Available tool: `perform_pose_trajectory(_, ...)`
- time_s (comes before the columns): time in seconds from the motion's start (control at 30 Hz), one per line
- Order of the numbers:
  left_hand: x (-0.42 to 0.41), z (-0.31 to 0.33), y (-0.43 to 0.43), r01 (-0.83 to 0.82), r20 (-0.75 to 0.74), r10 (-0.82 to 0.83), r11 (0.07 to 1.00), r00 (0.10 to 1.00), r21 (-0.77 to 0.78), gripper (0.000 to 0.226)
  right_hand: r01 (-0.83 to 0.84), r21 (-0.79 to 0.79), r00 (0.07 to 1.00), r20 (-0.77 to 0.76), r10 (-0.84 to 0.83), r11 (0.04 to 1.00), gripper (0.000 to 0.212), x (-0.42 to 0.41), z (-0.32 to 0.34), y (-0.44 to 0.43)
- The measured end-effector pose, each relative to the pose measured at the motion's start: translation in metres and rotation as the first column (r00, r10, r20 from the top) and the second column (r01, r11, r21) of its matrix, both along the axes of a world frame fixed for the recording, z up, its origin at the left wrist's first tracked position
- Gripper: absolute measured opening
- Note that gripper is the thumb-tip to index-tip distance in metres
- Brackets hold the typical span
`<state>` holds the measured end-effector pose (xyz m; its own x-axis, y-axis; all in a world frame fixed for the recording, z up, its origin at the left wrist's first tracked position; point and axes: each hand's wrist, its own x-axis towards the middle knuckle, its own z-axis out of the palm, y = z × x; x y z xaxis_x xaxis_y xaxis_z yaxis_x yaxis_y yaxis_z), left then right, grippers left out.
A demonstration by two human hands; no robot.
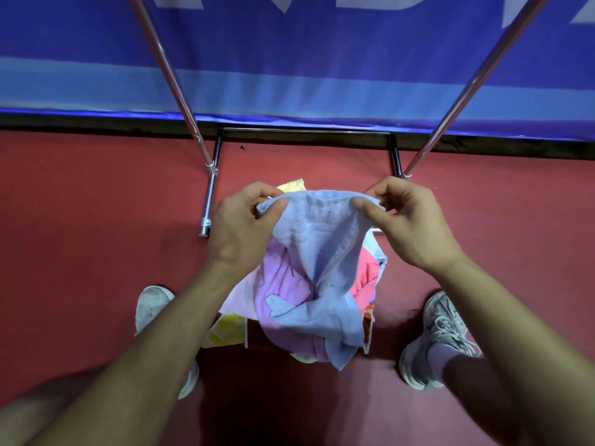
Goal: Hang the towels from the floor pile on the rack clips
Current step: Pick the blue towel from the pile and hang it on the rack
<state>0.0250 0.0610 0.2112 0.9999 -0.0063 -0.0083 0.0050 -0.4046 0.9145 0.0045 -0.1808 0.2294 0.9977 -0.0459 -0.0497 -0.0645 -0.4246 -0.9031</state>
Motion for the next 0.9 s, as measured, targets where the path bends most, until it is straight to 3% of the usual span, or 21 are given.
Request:
perform_pose_trajectory(0.23, -0.009, 0.065, -0.005, 0.048, 0.259, -0.06, 0.998, 0.964, 0.051, 0.003, 0.044, -0.05, 0.988, 0.15, -0.036, 0.998, 0.012, -0.016, 0.053, -0.009)
perform_pose_trajectory(0.6, -0.033, 0.254, -0.017, -0.079, 0.577, -0.021, 0.986, 0.817, 0.148, 0.01, 0.036, -0.103, 0.904, 0.428, 0.012, 0.994, 0.012, -0.044, 0.234, -0.003)
perform_pose_trajectory(0.8, -0.049, 0.335, -0.008, -0.068, 0.643, 0.003, 0.995, 0.766, 0.076, 0.002, 0.035, -0.019, 0.84, 0.542, -0.019, 0.999, 0.016, -0.062, 0.317, 0.003)
perform_pose_trajectory(0.9, -0.054, 0.352, 0.003, -0.022, 0.637, -0.034, 0.997, 0.77, 0.08, 0.009, 0.032, -0.018, 0.83, 0.557, -0.017, 0.999, 0.01, -0.071, 0.342, 0.003)
